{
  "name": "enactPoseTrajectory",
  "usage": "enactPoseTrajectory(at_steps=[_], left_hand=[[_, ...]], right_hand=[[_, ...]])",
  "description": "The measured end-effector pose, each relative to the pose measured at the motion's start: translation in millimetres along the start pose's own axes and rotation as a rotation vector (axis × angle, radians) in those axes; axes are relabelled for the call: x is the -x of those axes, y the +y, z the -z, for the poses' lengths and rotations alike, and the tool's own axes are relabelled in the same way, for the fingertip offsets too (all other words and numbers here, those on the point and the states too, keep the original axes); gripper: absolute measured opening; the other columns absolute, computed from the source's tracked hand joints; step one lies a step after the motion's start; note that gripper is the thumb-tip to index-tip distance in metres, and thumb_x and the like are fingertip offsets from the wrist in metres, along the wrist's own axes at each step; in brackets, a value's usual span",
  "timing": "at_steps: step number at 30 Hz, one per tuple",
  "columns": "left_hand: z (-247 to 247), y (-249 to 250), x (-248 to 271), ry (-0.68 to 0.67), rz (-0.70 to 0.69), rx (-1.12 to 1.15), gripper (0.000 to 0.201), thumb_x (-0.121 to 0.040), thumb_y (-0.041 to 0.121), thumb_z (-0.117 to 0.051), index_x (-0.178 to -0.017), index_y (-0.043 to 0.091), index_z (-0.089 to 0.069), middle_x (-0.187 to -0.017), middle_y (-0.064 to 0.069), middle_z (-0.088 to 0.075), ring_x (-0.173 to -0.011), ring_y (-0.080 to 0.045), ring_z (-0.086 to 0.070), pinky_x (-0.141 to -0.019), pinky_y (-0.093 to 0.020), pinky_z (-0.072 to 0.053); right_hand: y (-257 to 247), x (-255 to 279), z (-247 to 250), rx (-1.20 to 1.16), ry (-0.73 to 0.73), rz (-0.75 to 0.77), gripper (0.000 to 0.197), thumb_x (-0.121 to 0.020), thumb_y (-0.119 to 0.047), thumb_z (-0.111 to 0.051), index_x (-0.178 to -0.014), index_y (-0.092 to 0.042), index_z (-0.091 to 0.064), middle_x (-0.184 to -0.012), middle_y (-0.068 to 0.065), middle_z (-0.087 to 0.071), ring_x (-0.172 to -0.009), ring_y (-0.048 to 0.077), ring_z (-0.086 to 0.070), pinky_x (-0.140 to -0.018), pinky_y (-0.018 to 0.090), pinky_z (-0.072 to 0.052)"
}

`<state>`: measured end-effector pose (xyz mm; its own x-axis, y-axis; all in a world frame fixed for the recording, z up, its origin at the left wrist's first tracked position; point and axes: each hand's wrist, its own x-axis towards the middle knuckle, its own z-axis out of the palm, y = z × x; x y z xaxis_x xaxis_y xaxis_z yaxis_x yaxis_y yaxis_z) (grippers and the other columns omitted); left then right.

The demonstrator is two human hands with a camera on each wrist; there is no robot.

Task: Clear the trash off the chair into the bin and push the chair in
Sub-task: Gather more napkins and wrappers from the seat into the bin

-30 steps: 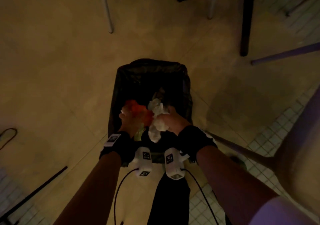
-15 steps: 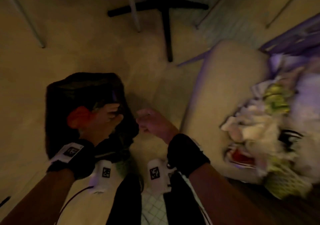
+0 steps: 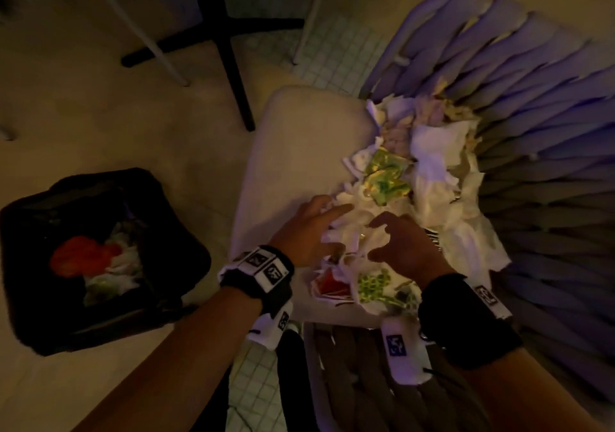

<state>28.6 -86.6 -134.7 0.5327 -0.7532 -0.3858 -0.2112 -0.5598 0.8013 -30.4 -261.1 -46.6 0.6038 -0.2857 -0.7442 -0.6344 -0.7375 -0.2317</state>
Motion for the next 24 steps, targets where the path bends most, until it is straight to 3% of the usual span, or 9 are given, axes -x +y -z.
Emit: enactPoseTrajectory(at_steps=[2, 5, 8, 11, 15, 17, 19, 22, 24], left_hand=[[-11.9, 13.7, -14.7, -0.032, 0.027, -0.122, 0.074, -0.081, 0.031, -0.070, -0.144, 0.038, -0.031, -0.155, -0.005, -0.017, -0.135, -0.034, -0.026, -0.107, -0.046, -0.035], [-20.4, 25.8, -26.6, 0.065, 0.028, -0.188, 0.060, -0.083, 0.014, -0.066, -0.136, 0.032, -0.045, -0.150, -0.007, -0.026, -0.129, -0.034, -0.035, -0.099, -0.048, -0.043], [-20.7, 28.2, -32.4, 0.178, 0.027, -0.054, 0.052, -0.080, 0.001, -0.066, -0.127, 0.019, -0.051, -0.133, -0.012, -0.039, -0.114, -0.032, -0.050, -0.090, -0.048, -0.049], [-17.8, 30.0, -34.7, 0.223, 0.120, 0.087, 0.058, -0.077, 0.001, -0.070, -0.128, 0.012, -0.045, -0.121, -0.012, -0.037, -0.097, -0.029, -0.056, -0.088, -0.048, -0.050], [-12.2, 27.3, -32.0, 0.326, 0.227, 0.189, 0.033, -0.077, 0.003, -0.073, -0.106, -0.002, -0.058, -0.106, -0.014, -0.045, -0.086, -0.019, -0.053, -0.079, -0.021, -0.043], [-7.5, 23.3, -25.4, 0.372, 0.244, 0.280, 0.023, -0.076, 0.003, -0.074, -0.095, -0.001, -0.062, -0.103, -0.013, -0.050, -0.084, -0.018, -0.058, -0.075, -0.014, -0.043], [-0.3, 20.4, -17.7, 0.403, 0.272, 0.424, 0.016, -0.078, 0.003, -0.071, -0.089, 0.007, -0.060, -0.098, -0.007, -0.055, -0.081, -0.009, -0.058, -0.073, -0.009, -0.046], [9.3, 15.5, -10.1, 0.417, 0.314, 0.637, 0.015, -0.089, 0.005, -0.060, -0.088, 0.017, -0.052, -0.089, -0.008, -0.059, -0.073, -0.005, -0.054, -0.066, -0.015, -0.044], [13.6, 12.4, -7.1, 0.425, 0.321, 0.728, 0.011, -0.093, 0.005, -0.053, -0.093, 0.014, -0.047, -0.093, -0.013, -0.058, -0.077, -0.010, -0.054, -0.065, -0.015, -0.044]], right_hand=[[14.9, -1.2, -3.6, -0.079, 0.026, -0.027, 0.053, -0.065, -0.014, -0.080, -0.110, -0.012, -0.053, -0.100, 0.009, -0.042, -0.101, 0.034, -0.057, -0.085, 0.037, -0.047], [32.0, -5.0, -11.0, -0.125, 0.061, -0.050, 0.056, -0.064, -0.017, -0.081, -0.110, -0.010, -0.050, -0.111, 0.013, -0.046, -0.106, 0.035, -0.054, -0.086, 0.037, -0.044], [40.4, -12.9, -21.2, -0.173, 0.074, -0.088, 0.071, -0.066, -0.026, -0.082, -0.123, -0.015, -0.041, -0.131, 0.016, -0.039, -0.115, 0.039, -0.049, -0.096, 0.044, -0.045], [44.8, -21.6, -34.0, -0.171, 0.047, -0.096, 0.077, -0.067, -0.032, -0.080, -0.128, -0.017, -0.036, -0.135, 0.018, -0.038, -0.118, 0.042, -0.048, -0.097, 0.048, -0.045], [51.6, -28.6, -36.6, -0.116, 0.115, -0.052, 0.042, -0.079, -0.016, -0.063, -0.117, -0.012, -0.047, -0.122, 0.020, -0.053, -0.109, 0.038, -0.055, -0.087, 0.040, -0.046], [53.8, -29.0, -32.4, -0.133, 0.157, -0.033, 0.031, -0.081, -0.011, -0.058, -0.112, -0.009, -0.052, -0.118, 0.019, -0.055, -0.103, 0.036, -0.057, -0.084, 0.038, -0.046], [50.9, -27.6, -27.7, -0.193, 0.233, 0.016, 0.034, -0.081, -0.015, -0.063, -0.113, -0.012, -0.051, -0.118, 0.017, -0.051, -0.101, 0.036, -0.058, -0.085, 0.040, -0.049], [35.8, -30.7, -21.3, -0.304, 0.300, 0.147, 0.049, -0.079, -0.026, -0.068, -0.124, -0.020, -0.049, -0.123, 0.015, -0.048, -0.108, 0.034, -0.053, -0.092, 0.045, -0.048], [23.1, -39.9, -18.8, -0.247, 0.276, 0.185, 0.055, -0.079, -0.029, -0.068, -0.129, -0.025, -0.048, -0.123, 0.017, -0.048, -0.109, 0.036, -0.051, -0.094, 0.045, -0.047]])
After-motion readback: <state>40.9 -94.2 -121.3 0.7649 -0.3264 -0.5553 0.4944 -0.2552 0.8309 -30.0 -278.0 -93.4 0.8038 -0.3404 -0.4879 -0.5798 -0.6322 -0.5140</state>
